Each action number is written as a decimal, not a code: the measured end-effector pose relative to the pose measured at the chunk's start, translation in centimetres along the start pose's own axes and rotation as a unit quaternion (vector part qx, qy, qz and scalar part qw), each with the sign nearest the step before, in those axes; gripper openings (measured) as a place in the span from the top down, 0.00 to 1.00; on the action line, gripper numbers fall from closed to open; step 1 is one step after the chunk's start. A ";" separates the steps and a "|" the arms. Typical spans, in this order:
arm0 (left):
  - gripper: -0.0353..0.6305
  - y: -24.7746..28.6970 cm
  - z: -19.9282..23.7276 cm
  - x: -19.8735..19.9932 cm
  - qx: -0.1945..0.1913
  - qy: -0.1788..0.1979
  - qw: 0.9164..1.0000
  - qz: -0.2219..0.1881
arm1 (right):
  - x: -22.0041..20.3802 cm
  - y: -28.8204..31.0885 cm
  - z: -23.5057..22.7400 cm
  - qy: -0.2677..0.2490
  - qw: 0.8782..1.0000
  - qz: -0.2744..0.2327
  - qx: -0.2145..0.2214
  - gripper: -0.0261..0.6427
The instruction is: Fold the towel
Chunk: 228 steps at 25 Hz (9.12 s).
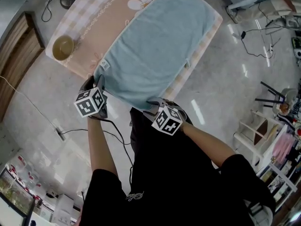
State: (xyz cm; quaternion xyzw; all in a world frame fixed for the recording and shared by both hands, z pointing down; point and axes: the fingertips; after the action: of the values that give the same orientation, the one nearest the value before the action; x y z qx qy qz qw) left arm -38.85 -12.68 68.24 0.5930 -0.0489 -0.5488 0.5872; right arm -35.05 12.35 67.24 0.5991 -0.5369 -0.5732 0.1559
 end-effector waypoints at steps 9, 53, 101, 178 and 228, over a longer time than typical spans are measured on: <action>0.88 -0.7 0.2 0.0 0.007 -0.018 1.000 0.014 | 1.2 -1.2 -1.9 0.029 0.999 -0.032 -0.009 0.94; 0.88 1.5 -18.6 17.0 0.006 -0.233 0.960 -0.153 | 4.1 -22.1 -24.3 0.001 0.982 -0.188 -0.020 0.94; 0.88 30.7 -39.5 34.8 -0.001 -0.159 0.985 -0.071 | -4.6 -31.1 -56.2 0.098 0.983 -0.152 -0.038 0.94; 0.88 7.4 -9.6 13.7 0.076 -0.257 0.961 -0.075 | 3.0 -13.4 -20.4 -0.115 0.982 -0.079 0.125 0.92; 0.70 17.2 -39.1 13.7 -0.119 0.156 0.980 0.017 | -1.3 -22.5 -47.5 -0.363 0.922 -0.015 0.138 0.73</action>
State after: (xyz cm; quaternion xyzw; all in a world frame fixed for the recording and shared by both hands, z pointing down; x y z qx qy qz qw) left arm 4.33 -2.41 61.55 0.5962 0.0995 -0.4414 0.6632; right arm 16.26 1.51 63.82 0.3734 -0.6216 -0.6738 -0.1419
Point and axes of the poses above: the fingertips, and each gripper's own axes: y forward along the fingers, z to its left, x out of its top, and after that the axes turned 3 degrees about -z, right-handed
